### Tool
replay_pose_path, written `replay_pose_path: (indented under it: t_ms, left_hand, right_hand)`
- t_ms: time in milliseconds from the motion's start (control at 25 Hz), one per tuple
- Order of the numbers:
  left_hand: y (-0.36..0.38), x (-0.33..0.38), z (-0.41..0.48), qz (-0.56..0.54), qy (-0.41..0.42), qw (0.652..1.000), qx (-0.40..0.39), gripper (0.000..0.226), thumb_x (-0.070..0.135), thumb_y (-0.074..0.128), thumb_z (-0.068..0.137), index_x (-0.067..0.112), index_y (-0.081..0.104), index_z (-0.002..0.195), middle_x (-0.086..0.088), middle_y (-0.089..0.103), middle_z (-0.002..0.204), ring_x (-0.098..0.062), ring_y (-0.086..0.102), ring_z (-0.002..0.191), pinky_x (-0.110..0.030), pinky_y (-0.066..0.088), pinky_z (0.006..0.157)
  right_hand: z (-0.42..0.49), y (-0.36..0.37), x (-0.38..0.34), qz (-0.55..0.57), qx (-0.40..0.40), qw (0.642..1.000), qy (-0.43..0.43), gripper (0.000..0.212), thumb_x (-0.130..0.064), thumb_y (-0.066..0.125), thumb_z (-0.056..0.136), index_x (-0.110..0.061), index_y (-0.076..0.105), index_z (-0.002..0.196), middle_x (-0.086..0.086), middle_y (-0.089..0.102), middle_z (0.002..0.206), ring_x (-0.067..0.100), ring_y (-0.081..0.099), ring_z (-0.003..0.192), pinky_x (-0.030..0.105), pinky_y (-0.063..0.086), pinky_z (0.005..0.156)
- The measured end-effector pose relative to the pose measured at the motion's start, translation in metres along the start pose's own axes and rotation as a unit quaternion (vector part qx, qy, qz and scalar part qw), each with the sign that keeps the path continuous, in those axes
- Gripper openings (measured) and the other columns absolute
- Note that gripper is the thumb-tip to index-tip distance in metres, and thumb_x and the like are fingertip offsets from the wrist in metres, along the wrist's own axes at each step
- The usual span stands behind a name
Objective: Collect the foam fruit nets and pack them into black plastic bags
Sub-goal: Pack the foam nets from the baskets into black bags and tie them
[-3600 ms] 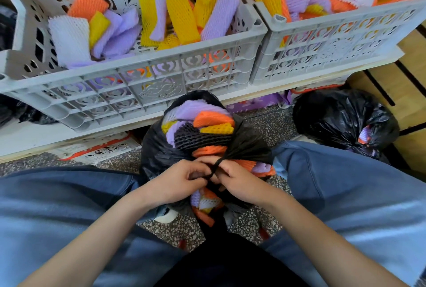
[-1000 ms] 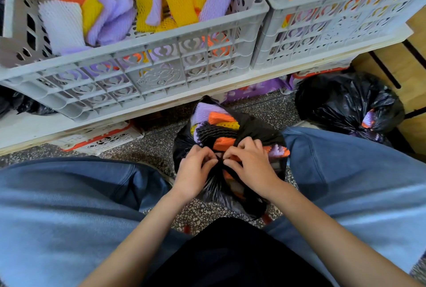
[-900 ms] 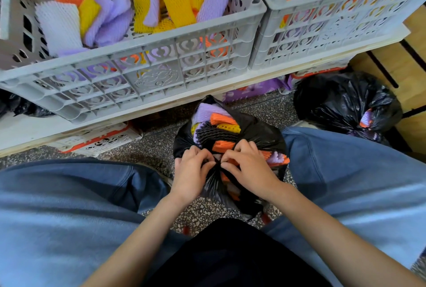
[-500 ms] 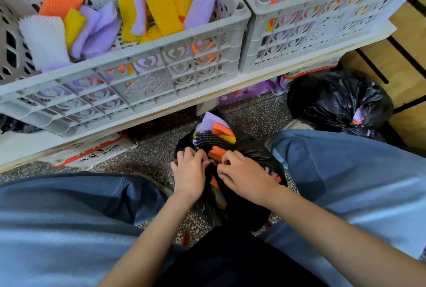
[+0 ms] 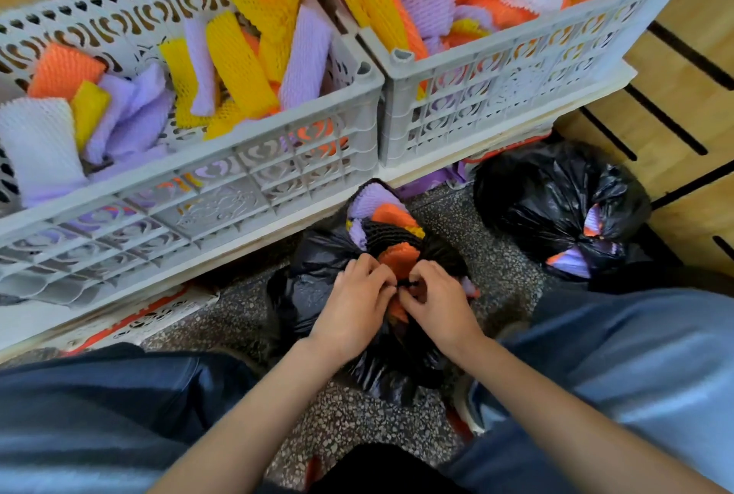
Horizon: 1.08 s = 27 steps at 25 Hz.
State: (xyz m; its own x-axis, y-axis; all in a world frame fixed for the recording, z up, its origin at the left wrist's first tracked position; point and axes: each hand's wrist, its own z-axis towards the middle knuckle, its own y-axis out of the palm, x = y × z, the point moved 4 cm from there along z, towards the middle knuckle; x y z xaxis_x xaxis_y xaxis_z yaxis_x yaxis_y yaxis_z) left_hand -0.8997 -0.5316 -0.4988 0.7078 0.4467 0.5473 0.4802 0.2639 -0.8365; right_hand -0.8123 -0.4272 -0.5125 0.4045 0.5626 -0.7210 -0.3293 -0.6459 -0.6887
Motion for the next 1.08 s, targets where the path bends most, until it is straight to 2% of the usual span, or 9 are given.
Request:
replay_pose_path:
  t_ms: [120, 160, 240, 360, 600, 760, 840, 920, 1080]
  left_hand:
    - [-0.031, 0.012, 0.029, 0.026, 0.068, 0.996, 0.044, 0.021, 0.014, 0.05, 0.088, 0.013, 0.059, 0.106, -0.008, 0.054, 0.103, -0.031, 0.054, 0.092, -0.046, 0.048, 0.079]
    - [-0.046, 0.015, 0.039, 0.044, 0.087, 0.992, 0.081, 0.023, 0.013, 0.048, 0.085, 0.012, 0.059, 0.106, -0.01, 0.055, 0.103, -0.032, 0.055, 0.091, -0.045, 0.048, 0.078]
    - [-0.08, 0.018, 0.057, 0.079, 0.105, 0.979, 0.156, 0.027, 0.006, 0.051, 0.082, 0.011, 0.056, 0.108, -0.014, 0.055, 0.107, -0.034, 0.052, 0.094, -0.043, 0.044, 0.08]
    - [-0.123, 0.018, 0.076, 0.156, 0.113, 0.954, 0.228, 0.035, 0.001, 0.052, 0.079, 0.006, 0.055, 0.114, -0.02, 0.053, 0.117, -0.033, 0.046, 0.105, -0.043, 0.036, 0.086]
    - [-0.14, 0.004, 0.092, 0.258, 0.061, 0.936, 0.23, 0.048, 0.009, 0.052, 0.085, 0.004, 0.045, 0.132, -0.021, 0.049, 0.126, -0.033, 0.038, 0.113, -0.044, 0.027, 0.096]
    - [-0.142, 0.004, 0.091, 0.252, 0.068, 0.938, 0.228, 0.05, 0.008, 0.05, 0.084, -0.001, 0.045, 0.133, -0.021, 0.05, 0.125, -0.031, 0.037, 0.113, -0.043, 0.027, 0.096]
    - [-0.143, 0.004, 0.09, 0.251, 0.074, 0.943, 0.208, 0.051, 0.01, 0.047, 0.085, -0.001, 0.044, 0.134, -0.02, 0.05, 0.127, -0.03, 0.037, 0.114, -0.043, 0.028, 0.097]
    - [-0.148, 0.001, 0.088, 0.241, 0.079, 0.949, 0.188, 0.051, 0.015, 0.042, 0.085, 0.0, 0.045, 0.133, -0.019, 0.052, 0.126, -0.028, 0.038, 0.114, -0.04, 0.029, 0.095]
    - [-0.175, -0.014, 0.074, 0.224, 0.067, 0.954, 0.186, 0.043, 0.024, 0.039, 0.087, 0.008, 0.054, 0.124, -0.013, 0.057, 0.118, -0.029, 0.05, 0.105, -0.036, 0.033, 0.086]
  right_hand:
    - [0.02, -0.017, 0.021, 0.018, 0.037, 0.999, 0.028, 0.033, -0.015, 0.074, 0.077, -0.023, 0.042, 0.075, -0.003, 0.049, 0.074, 0.008, 0.05, 0.058, 0.007, 0.036, 0.059]
    - [0.028, -0.024, 0.032, 0.017, 0.037, 0.998, 0.041, 0.037, -0.017, 0.075, 0.077, -0.028, 0.04, 0.074, -0.001, 0.052, 0.072, 0.009, 0.052, 0.056, 0.01, 0.037, 0.059]
    - [0.044, -0.036, 0.055, 0.009, 0.027, 0.997, 0.076, 0.039, -0.02, 0.075, 0.076, -0.029, 0.038, 0.072, 0.005, 0.057, 0.07, 0.019, 0.056, 0.059, 0.028, 0.044, 0.061]
    - [0.069, -0.048, 0.083, -0.057, -0.006, 0.993, 0.104, 0.032, -0.018, 0.074, 0.078, -0.016, 0.042, 0.075, 0.006, 0.054, 0.073, 0.025, 0.053, 0.068, 0.032, 0.038, 0.063]
    - [0.096, -0.051, 0.115, -0.142, -0.036, 0.977, 0.158, 0.02, -0.017, 0.061, 0.089, -0.009, 0.044, 0.097, 0.015, 0.062, 0.098, 0.036, 0.06, 0.091, 0.037, 0.043, 0.069]
    - [0.104, -0.057, 0.11, -0.212, -0.095, 0.957, 0.172, 0.036, -0.019, 0.052, 0.094, -0.007, 0.036, 0.124, 0.015, 0.05, 0.118, 0.036, 0.054, 0.103, 0.036, 0.039, 0.067]
    - [0.106, -0.067, 0.091, -0.29, -0.113, 0.941, 0.132, 0.039, -0.021, 0.049, 0.095, -0.008, 0.034, 0.129, 0.013, 0.045, 0.124, 0.032, 0.048, 0.112, 0.037, 0.041, 0.078]
    - [0.112, -0.084, 0.053, -0.316, -0.073, 0.945, 0.048, 0.037, -0.019, 0.047, 0.096, -0.008, 0.039, 0.13, 0.01, 0.047, 0.124, 0.028, 0.047, 0.114, 0.035, 0.039, 0.087]
    - [0.122, -0.124, -0.064, -0.202, 0.065, 0.964, -0.161, 0.024, -0.009, 0.056, 0.092, -0.005, 0.054, 0.116, 0.009, 0.056, 0.11, 0.021, 0.05, 0.106, 0.028, 0.039, 0.088]
